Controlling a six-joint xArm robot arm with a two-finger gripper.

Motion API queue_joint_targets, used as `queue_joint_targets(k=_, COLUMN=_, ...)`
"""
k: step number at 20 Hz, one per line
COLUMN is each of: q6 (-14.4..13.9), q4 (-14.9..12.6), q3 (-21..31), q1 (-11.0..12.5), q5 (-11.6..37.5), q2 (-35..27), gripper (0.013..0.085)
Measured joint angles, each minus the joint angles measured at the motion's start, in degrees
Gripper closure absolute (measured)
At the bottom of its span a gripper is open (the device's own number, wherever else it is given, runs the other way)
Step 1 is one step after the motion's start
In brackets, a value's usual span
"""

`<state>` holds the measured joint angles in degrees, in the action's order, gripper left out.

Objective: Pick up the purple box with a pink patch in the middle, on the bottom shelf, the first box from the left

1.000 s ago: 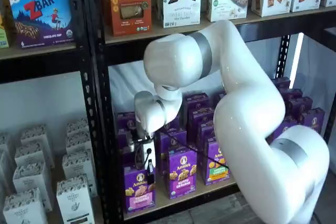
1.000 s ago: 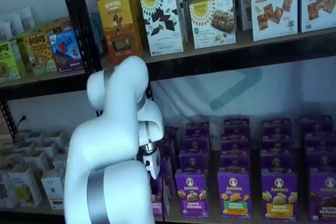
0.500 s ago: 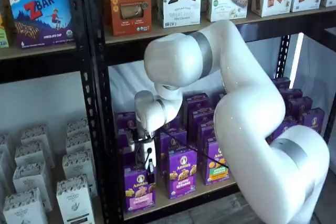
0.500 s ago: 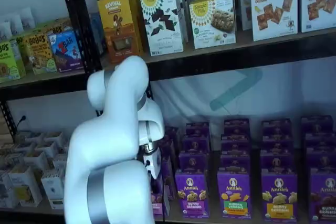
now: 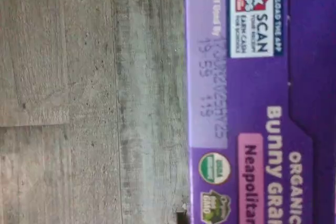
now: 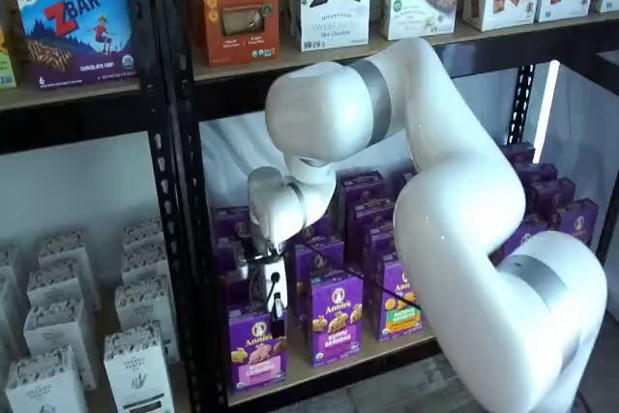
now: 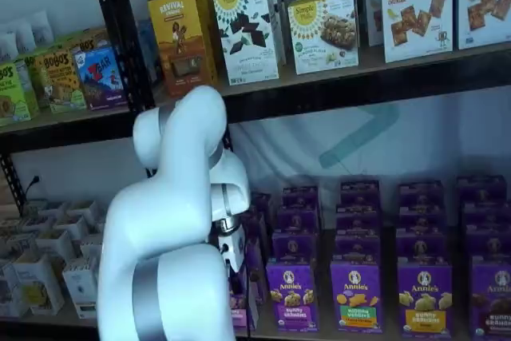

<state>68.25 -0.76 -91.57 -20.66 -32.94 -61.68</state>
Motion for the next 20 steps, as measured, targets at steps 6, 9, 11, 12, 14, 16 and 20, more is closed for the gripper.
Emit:
queue_joint_targets(k=6, q6=-0.3, q4=-0.5, q3=0.3, q1=0.1, q5=-0.1, q2=0.2, gripper=0.057)
queue_joint_targets(k=9, q6=-1.2, q4=-1.6, q3=1.8, q1=0.2, q5=1.0, q2=1.1, gripper=0.057)
queue_joint_targets(k=11, q6=-2.2, q4=-2.9, q3=3.5, q1=0.3, q5=2.2, q2=2.1, gripper=0.057)
queue_joint_targets(k=12, q6=-2.8, q4=-3.7, q3=4.6, q1=0.4, q5=2.8, q2=2.7, gripper=0.057)
queue_joint_targets(k=14, q6=-4.3, q4=-5.5, q3=7.0, q1=0.5, q5=4.2, q2=4.1, gripper=0.057)
queue_joint_targets(k=16, q6=-5.8, q4=-7.4, q3=9.9, q1=0.7, q5=5.7, q2=5.8, gripper=0.057)
queue_joint_targets(k=20, q6=-6.8, q4=-9.0, q3=15.7, q1=1.3, q5=8.5, q2=9.5, gripper=0.057)
